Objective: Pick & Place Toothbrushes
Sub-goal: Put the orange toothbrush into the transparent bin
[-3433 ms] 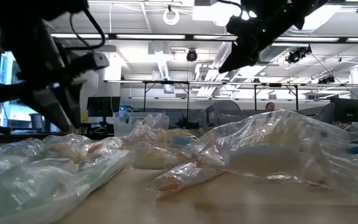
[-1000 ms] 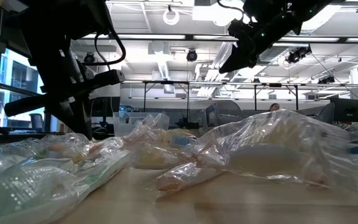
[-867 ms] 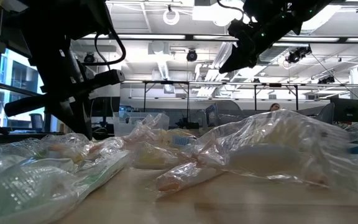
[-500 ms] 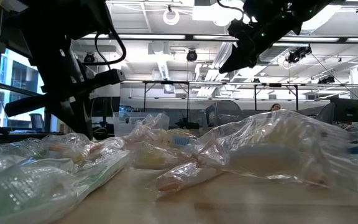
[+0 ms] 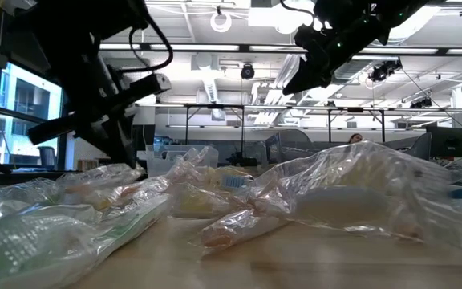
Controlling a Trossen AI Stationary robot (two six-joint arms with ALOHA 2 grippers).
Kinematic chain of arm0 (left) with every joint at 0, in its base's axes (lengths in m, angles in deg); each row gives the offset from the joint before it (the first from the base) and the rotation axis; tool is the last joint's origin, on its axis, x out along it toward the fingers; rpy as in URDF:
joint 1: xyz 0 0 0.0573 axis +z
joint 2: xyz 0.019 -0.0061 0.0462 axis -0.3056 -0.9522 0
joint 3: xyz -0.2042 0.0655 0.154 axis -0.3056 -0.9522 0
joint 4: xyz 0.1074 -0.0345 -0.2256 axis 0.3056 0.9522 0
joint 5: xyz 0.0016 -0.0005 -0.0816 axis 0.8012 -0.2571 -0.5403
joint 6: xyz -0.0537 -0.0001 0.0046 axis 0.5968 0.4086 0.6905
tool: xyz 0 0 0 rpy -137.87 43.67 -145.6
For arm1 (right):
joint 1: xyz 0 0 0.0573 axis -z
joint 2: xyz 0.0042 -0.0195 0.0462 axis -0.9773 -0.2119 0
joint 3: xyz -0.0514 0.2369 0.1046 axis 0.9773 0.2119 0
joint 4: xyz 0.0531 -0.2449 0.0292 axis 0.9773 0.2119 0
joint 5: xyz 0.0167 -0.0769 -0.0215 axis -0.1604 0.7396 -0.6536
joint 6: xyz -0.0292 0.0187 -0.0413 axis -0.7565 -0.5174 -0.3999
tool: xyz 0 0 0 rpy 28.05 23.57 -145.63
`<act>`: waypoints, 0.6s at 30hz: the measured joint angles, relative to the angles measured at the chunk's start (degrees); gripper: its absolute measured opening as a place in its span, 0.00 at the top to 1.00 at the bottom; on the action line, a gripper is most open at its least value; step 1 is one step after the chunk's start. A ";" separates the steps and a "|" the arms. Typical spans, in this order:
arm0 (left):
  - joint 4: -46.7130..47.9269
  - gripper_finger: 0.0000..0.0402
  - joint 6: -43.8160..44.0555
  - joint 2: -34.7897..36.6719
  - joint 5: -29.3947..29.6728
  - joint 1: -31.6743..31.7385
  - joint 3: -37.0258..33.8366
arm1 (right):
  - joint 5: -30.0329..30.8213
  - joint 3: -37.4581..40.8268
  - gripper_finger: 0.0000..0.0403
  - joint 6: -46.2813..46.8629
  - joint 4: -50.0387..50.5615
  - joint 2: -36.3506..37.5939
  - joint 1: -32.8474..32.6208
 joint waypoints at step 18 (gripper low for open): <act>12.07 1.00 -14.11 1.77 7.81 0.02 11.80 | 0.02 0.00 0.99 0.00 0.26 0.00 0.00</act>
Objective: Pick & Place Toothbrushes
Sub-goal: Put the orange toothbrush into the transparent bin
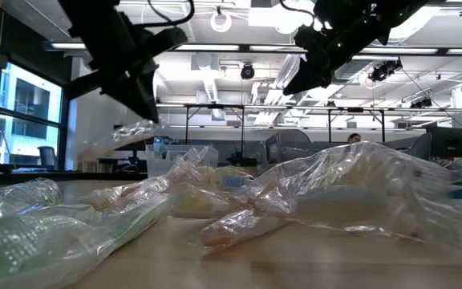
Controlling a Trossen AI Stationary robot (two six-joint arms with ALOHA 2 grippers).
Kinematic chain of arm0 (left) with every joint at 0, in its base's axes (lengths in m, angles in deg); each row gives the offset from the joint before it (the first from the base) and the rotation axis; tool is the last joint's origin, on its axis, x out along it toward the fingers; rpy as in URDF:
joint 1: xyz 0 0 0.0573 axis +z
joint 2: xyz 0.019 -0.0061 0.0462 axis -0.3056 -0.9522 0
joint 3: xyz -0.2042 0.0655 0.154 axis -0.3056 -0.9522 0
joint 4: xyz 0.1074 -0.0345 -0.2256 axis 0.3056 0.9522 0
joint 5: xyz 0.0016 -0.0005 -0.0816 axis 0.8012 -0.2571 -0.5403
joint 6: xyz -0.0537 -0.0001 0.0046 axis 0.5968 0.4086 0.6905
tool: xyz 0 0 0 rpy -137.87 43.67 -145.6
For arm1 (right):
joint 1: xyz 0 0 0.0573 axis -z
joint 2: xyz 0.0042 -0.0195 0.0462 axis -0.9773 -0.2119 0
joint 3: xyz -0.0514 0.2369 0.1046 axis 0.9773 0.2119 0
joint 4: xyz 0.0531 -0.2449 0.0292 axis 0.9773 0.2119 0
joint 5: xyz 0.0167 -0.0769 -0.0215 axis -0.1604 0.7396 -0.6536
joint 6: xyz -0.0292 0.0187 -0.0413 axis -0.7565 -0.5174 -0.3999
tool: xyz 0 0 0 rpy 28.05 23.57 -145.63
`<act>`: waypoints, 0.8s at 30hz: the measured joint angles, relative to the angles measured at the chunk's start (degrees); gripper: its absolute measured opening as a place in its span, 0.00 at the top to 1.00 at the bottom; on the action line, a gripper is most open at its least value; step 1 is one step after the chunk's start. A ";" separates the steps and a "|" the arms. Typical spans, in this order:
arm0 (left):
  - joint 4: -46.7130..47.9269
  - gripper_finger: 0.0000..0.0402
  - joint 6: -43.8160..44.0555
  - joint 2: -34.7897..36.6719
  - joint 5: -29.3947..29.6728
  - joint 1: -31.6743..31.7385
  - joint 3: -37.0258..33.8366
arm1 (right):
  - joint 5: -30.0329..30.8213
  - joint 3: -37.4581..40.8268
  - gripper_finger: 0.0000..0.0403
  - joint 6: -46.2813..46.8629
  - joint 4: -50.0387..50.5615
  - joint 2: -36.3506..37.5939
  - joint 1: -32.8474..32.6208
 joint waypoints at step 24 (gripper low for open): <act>4.68 1.00 -15.18 -0.03 5.65 2.90 8.11 | 0.00 0.00 0.99 0.00 0.15 0.00 0.00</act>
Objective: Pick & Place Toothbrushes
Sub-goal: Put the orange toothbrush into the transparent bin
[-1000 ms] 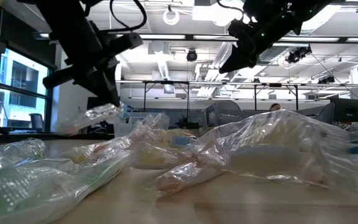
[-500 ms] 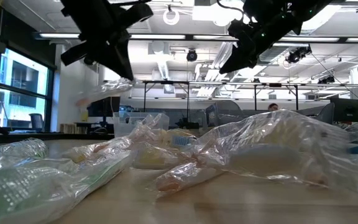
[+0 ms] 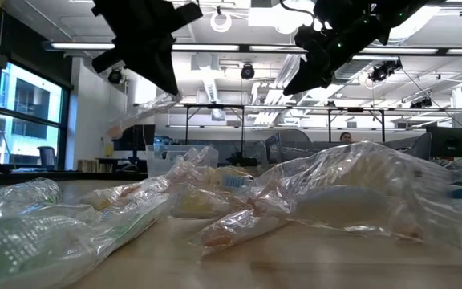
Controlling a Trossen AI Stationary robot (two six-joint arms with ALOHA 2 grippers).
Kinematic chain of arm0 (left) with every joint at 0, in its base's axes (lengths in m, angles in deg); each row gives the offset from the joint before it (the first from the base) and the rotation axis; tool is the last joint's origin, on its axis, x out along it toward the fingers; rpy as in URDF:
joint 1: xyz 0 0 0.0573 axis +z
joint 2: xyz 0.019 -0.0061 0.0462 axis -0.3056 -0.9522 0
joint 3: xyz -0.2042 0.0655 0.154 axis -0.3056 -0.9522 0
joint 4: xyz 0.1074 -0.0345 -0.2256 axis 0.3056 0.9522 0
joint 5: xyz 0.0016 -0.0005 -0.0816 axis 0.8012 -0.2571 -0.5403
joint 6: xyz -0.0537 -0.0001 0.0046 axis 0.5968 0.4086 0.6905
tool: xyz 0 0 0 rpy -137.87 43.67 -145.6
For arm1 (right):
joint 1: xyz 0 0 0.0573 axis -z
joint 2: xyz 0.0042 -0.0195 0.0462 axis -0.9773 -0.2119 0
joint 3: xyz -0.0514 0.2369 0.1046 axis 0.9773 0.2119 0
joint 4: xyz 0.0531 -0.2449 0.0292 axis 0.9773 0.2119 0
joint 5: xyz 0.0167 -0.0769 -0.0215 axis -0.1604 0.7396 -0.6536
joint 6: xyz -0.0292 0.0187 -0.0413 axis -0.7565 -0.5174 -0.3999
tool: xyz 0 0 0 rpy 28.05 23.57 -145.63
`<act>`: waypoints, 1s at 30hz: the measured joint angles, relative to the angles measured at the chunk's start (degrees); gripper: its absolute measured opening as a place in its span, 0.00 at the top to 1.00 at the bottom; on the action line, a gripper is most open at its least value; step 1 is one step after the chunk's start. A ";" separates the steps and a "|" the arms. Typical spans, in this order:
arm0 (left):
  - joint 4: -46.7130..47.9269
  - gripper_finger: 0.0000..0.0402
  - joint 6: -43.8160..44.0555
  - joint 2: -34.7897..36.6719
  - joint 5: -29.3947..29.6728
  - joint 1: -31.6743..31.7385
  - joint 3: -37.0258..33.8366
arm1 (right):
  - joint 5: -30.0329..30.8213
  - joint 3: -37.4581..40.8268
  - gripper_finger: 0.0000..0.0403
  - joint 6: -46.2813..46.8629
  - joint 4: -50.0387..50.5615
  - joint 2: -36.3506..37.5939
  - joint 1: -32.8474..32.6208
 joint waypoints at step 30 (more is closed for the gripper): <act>-13.00 1.00 -32.79 4.20 -4.90 19.67 -0.05 | 0.00 0.00 0.99 0.04 0.39 0.01 0.00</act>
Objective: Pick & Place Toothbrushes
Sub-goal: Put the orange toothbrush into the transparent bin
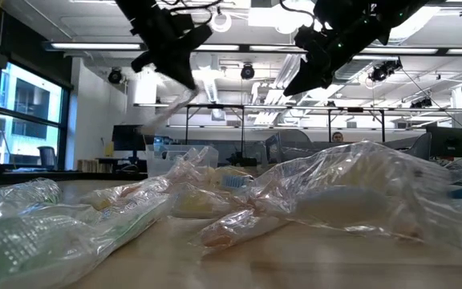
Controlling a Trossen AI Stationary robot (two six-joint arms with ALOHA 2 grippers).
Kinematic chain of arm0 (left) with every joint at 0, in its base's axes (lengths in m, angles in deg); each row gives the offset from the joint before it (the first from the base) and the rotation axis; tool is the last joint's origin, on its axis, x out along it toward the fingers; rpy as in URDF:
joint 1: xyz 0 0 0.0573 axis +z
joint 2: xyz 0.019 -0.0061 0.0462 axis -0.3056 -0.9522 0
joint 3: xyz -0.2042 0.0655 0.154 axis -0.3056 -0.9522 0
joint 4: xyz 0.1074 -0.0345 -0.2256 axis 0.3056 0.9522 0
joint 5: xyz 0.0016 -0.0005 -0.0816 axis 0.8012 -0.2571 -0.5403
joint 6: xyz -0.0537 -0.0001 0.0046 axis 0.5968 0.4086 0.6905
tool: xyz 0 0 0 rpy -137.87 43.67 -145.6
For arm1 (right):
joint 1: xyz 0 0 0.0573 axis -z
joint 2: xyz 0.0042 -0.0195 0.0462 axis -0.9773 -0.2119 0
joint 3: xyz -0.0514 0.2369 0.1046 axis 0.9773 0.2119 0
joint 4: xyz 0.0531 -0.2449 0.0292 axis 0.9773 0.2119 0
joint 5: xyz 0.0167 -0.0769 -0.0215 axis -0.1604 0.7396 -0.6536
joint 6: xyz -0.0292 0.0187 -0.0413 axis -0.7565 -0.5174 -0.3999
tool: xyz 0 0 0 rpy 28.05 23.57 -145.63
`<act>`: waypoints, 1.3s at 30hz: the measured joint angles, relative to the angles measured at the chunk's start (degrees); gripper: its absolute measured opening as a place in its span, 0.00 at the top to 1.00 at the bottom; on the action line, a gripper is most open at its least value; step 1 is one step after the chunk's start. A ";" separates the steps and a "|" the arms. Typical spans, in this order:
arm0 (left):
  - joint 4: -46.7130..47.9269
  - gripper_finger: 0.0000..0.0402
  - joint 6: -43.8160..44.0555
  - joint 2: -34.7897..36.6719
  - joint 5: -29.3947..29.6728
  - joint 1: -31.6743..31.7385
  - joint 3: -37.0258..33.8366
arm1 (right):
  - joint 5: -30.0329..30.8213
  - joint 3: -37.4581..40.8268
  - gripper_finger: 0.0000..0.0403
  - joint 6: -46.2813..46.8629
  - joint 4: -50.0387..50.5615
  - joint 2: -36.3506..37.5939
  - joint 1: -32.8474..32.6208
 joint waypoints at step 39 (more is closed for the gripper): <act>-23.38 1.00 -20.26 -8.49 -16.65 28.52 -0.06 | 0.00 -0.01 0.99 0.22 0.00 -0.01 0.00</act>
